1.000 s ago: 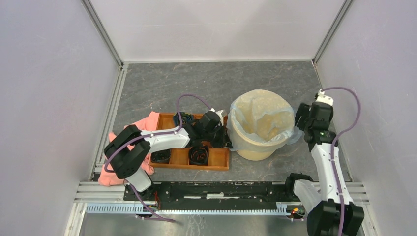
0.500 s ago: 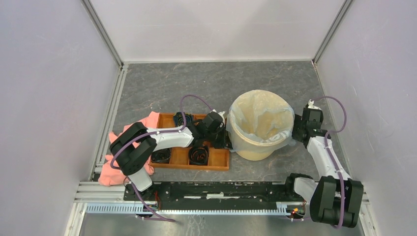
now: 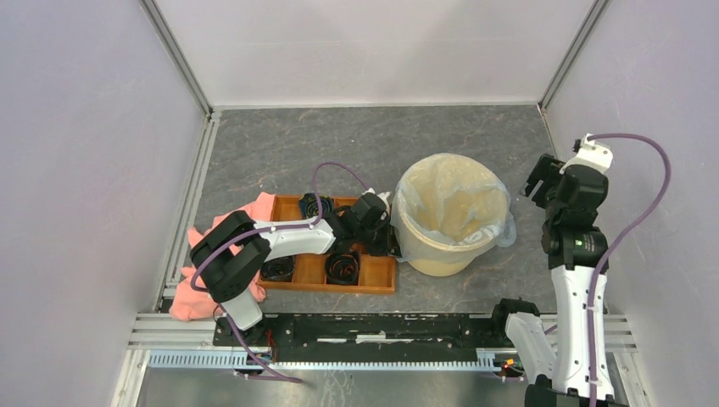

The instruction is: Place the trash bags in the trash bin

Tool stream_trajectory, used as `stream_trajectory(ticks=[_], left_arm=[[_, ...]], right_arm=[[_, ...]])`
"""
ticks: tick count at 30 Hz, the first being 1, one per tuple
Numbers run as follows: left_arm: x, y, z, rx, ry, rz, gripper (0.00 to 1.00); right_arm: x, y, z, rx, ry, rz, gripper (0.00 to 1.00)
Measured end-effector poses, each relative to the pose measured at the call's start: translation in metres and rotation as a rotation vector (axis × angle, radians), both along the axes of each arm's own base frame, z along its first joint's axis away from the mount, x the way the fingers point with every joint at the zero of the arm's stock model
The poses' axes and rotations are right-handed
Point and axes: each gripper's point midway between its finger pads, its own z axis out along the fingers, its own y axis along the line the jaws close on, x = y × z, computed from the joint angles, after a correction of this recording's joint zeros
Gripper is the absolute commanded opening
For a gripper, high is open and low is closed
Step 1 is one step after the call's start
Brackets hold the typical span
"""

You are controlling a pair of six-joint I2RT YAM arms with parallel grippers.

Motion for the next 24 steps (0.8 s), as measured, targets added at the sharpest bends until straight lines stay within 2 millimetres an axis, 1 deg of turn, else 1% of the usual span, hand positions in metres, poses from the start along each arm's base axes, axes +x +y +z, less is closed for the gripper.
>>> stream_trajectory(ticks=[2,3,4,5,7,8,10,11,13,14,15,17,18,19,20,22,24], left_arm=[[0.000,0.000,0.000,0.002,-0.003,-0.005,0.02],[0.000,0.000,0.000,0.003,-0.003,-0.005,0.02],[0.000,0.000,0.000,0.003,-0.004,-0.005,0.02],[0.000,0.000,0.000,0.004,-0.003,-0.005,0.02],[0.000,0.000,0.000,0.004,-0.004,-0.006,0.02],[0.000,0.000,0.000,0.004,-0.003,-0.006,0.02],[0.000,0.000,0.000,0.005,-0.003,-0.006,0.02],[0.000,0.000,0.000,0.005,-0.002,-0.006,0.02],[0.000,-0.001,0.000,0.004,-0.002,-0.007,0.02],[0.000,-0.001,0.000,0.003,-0.002,-0.007,0.02],[0.000,-0.001,0.000,0.003,-0.001,-0.008,0.02],[0.000,-0.001,0.000,0.003,-0.001,-0.008,0.02],[0.000,-0.001,0.000,0.002,-0.001,-0.008,0.02],[0.000,-0.001,0.000,0.003,-0.001,-0.007,0.02],[0.000,-0.001,0.000,0.003,-0.001,-0.007,0.02],[0.001,-0.001,-0.001,0.003,-0.002,-0.006,0.02],[0.001,-0.001,-0.001,0.004,-0.003,-0.005,0.02]], right_arm=[[-0.002,-0.001,0.017,-0.021,-0.020,0.000,0.80],[-0.002,0.001,0.031,-0.030,-0.036,0.018,0.80],[0.000,0.005,0.039,-0.034,-0.050,0.046,0.80],[0.003,0.013,0.053,-0.035,-0.076,0.099,0.81],[0.014,0.042,0.071,-0.019,-0.121,0.258,0.83],[0.018,0.064,0.079,0.001,-0.146,0.369,0.82],[0.022,0.105,0.086,0.052,-0.171,0.573,0.81],[0.022,0.128,0.086,0.086,-0.171,0.677,0.81],[0.015,0.177,0.079,0.150,-0.138,0.883,0.77],[0.011,0.196,0.072,0.171,-0.109,0.954,0.74],[0.006,0.213,0.064,0.188,-0.076,1.015,0.71],[-0.006,0.237,0.045,0.211,-0.003,1.111,0.65],[-0.012,0.243,0.032,0.216,0.044,1.136,0.61],[-0.013,0.244,0.023,0.216,0.074,1.141,0.56],[-0.014,0.243,0.011,0.209,0.123,1.130,0.50],[-0.006,0.236,-0.012,0.174,0.207,1.075,0.47],[0.007,0.222,-0.032,0.121,0.271,0.979,0.45]])
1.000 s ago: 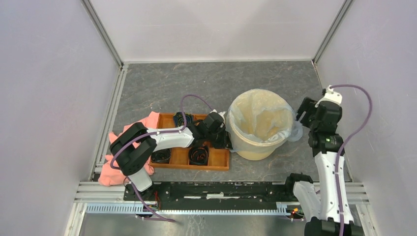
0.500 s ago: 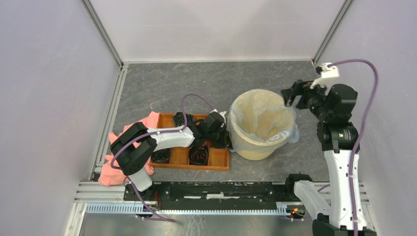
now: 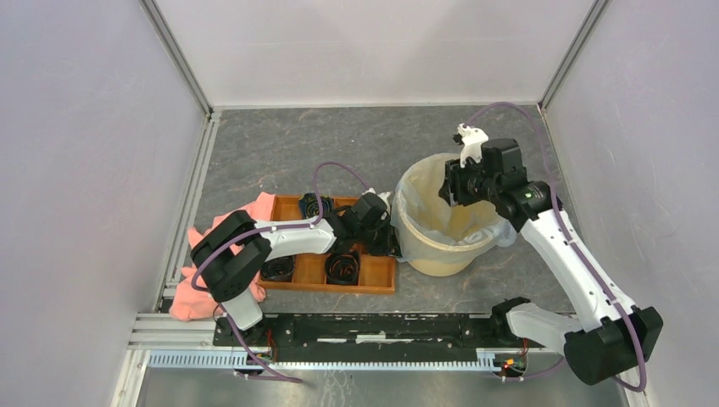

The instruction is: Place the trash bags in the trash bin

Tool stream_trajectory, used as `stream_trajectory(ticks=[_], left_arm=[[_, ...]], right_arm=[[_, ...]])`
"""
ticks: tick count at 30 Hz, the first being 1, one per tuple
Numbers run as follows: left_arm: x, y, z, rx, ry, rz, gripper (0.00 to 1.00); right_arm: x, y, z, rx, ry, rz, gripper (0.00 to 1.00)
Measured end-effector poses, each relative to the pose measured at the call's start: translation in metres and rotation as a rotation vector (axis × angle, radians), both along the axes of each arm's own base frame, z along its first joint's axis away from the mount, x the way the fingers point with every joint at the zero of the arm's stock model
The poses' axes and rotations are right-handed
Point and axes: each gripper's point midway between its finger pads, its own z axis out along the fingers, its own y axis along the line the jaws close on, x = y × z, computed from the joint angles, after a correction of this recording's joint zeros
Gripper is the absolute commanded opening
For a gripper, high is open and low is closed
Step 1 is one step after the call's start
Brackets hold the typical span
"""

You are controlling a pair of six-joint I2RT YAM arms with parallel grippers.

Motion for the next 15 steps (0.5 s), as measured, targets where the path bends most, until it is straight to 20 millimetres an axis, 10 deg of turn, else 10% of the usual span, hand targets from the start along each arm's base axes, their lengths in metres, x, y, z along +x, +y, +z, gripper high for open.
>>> stream_trajectory(ticks=[8,15], left_arm=[[-0.002,-0.002,-0.001,0.011,-0.016,0.003,0.02],[-0.002,-0.003,-0.002,0.022,-0.031,0.008,0.02]], right_arm=[[0.033,-0.070,-0.043,-0.208,-0.163,-0.400,0.47],[0.027,-0.067,-0.042,-0.268,-0.183,-0.395,0.80]])
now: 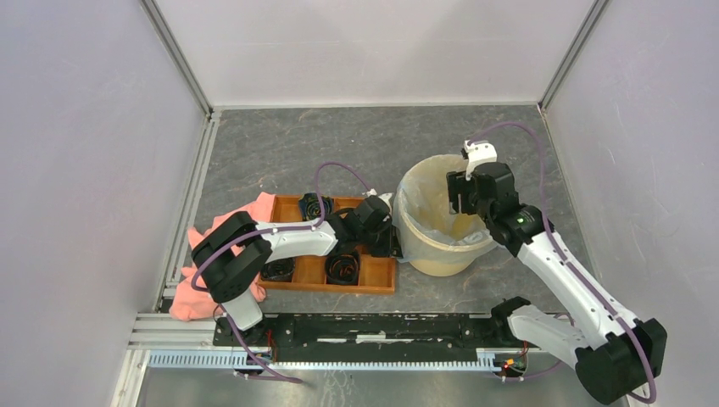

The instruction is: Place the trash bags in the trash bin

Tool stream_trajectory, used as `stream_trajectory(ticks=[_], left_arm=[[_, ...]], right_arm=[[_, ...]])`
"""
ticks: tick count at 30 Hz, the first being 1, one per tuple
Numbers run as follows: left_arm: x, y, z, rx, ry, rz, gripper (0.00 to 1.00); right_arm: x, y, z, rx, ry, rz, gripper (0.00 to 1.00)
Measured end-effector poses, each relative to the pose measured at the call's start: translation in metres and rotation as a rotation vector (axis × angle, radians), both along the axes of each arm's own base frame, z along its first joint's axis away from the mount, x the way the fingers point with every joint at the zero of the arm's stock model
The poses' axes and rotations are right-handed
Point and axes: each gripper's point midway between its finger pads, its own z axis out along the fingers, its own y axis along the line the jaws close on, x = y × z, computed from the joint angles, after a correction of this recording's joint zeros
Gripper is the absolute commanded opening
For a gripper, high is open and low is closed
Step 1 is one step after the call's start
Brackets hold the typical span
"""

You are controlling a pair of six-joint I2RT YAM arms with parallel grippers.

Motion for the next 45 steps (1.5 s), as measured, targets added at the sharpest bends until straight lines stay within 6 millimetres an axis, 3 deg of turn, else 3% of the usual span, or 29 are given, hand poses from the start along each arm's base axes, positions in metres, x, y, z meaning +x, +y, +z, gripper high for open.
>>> stream_trajectory(ticks=[2,7,10,15,18,23,27,32,35,42,45], left_arm=[[0.000,0.000,0.000,0.000,0.000,-0.001,0.02],[-0.001,0.000,0.000,0.000,0.000,-0.003,0.02],[-0.001,-0.001,0.001,0.001,0.000,-0.003,0.02],[-0.002,-0.001,0.002,0.008,0.004,-0.007,0.02],[-0.005,-0.002,0.002,0.012,0.007,-0.012,0.02],[-0.003,-0.001,0.001,0.021,-0.001,-0.003,0.04],[-0.003,0.001,0.001,0.020,-0.009,0.003,0.04],[-0.003,0.001,0.001,0.012,-0.013,0.002,0.04],[-0.004,0.000,0.002,0.008,-0.010,-0.003,0.04],[-0.004,-0.001,0.003,0.001,-0.013,-0.004,0.11],[-0.004,0.000,0.003,-0.004,-0.013,0.003,0.15]], right_arm=[[-0.008,0.008,0.006,0.018,0.013,0.054,0.90],[-0.024,0.030,0.026,0.089,0.016,0.199,0.92],[-0.024,0.044,0.017,0.118,0.048,0.265,0.93],[-0.006,0.078,-0.021,0.207,0.118,0.306,0.92],[0.004,0.091,-0.025,0.252,0.106,0.286,0.96],[0.004,0.077,-0.009,0.222,0.044,0.226,0.98],[-0.019,0.058,0.002,0.163,0.052,0.228,0.98],[-0.033,0.051,0.008,0.126,0.074,0.249,0.98],[-0.036,0.057,-0.006,0.109,0.118,0.267,0.98],[-0.035,0.058,-0.085,-0.064,0.352,0.239,0.98],[-0.041,0.058,-0.102,-0.087,0.400,0.246,0.98]])
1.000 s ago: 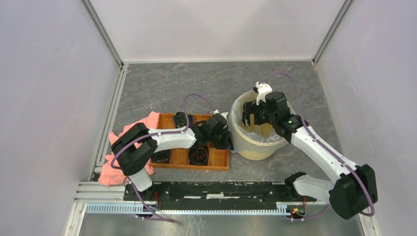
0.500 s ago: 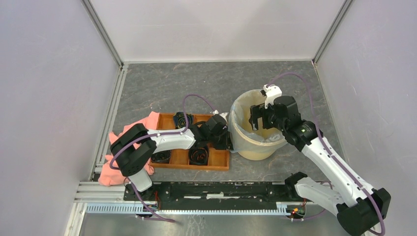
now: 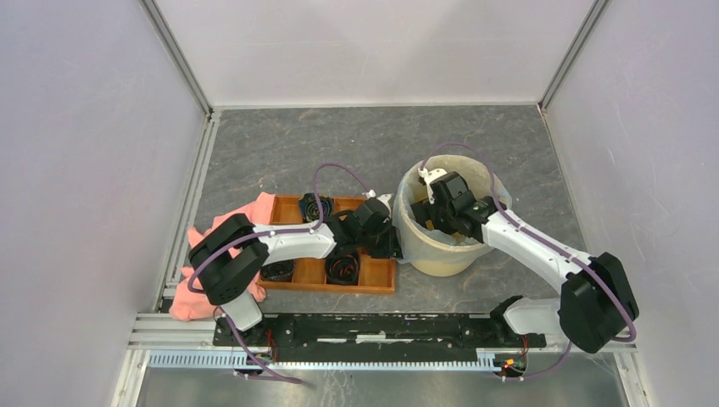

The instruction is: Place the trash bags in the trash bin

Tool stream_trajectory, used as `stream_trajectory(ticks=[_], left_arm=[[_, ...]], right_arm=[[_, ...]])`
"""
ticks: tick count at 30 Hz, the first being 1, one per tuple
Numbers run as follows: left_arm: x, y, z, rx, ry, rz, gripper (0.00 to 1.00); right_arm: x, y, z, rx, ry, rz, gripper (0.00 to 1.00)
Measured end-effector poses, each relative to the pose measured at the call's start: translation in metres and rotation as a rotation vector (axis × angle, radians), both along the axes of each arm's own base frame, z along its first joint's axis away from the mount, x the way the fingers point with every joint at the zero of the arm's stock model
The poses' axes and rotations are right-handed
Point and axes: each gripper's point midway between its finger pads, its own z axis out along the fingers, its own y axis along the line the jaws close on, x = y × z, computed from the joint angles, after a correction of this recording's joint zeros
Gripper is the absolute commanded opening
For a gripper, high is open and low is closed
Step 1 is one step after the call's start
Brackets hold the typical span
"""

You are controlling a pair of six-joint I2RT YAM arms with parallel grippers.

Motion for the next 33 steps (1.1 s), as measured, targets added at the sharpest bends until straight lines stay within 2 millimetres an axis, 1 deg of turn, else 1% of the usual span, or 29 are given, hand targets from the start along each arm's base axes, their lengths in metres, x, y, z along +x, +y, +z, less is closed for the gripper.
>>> stream_trajectory(ticks=[2,5,7,10,11,12,14,15,17,21,23,26,30,33], left_arm=[[0.001,0.000,0.001,-0.003,-0.001,0.009,0.20],[0.002,0.001,0.004,-0.012,-0.005,0.025,0.32],[0.002,0.002,0.008,-0.025,-0.017,0.037,0.42],[0.001,0.006,0.018,-0.052,-0.040,0.052,0.61],[-0.001,0.008,0.024,-0.066,-0.049,0.058,0.66],[-0.001,0.011,0.027,-0.071,-0.061,0.066,0.69],[-0.002,0.017,0.030,-0.074,-0.072,0.080,0.74],[-0.002,0.019,0.030,-0.073,-0.075,0.085,0.75],[-0.002,0.021,0.032,-0.077,-0.082,0.090,0.77],[-0.005,0.030,0.034,-0.080,-0.094,0.103,0.81],[-0.010,0.040,0.033,-0.082,-0.096,0.114,0.84],[-0.018,0.053,0.036,-0.085,-0.098,0.122,0.87],[-0.021,0.063,0.063,-0.117,-0.132,0.136,0.89],[-0.017,0.067,0.088,-0.133,-0.172,0.156,0.90]], right_arm=[[-0.001,0.003,0.000,0.003,-0.001,0.009,0.98],[-0.002,0.004,0.004,0.006,-0.013,0.019,0.98],[-0.005,0.003,0.012,0.010,-0.029,0.027,0.98],[-0.007,0.001,0.032,0.027,-0.073,0.037,0.98],[-0.006,0.001,0.039,0.037,-0.092,0.040,0.98],[-0.005,0.002,0.044,0.046,-0.107,0.040,0.98],[-0.004,0.002,0.047,0.053,-0.119,0.042,0.98],[-0.004,0.003,0.045,0.052,-0.115,0.042,0.98],[-0.002,0.004,0.034,0.038,-0.093,0.042,0.98],[-0.008,-0.002,0.000,-0.025,-0.011,0.040,0.98],[-0.010,-0.006,-0.010,-0.055,0.009,0.035,0.98],[-0.006,-0.009,-0.018,-0.085,0.010,0.030,0.98],[-0.002,-0.012,-0.033,-0.131,0.034,0.027,0.98],[-0.002,-0.013,-0.040,-0.147,0.052,0.027,0.98]])
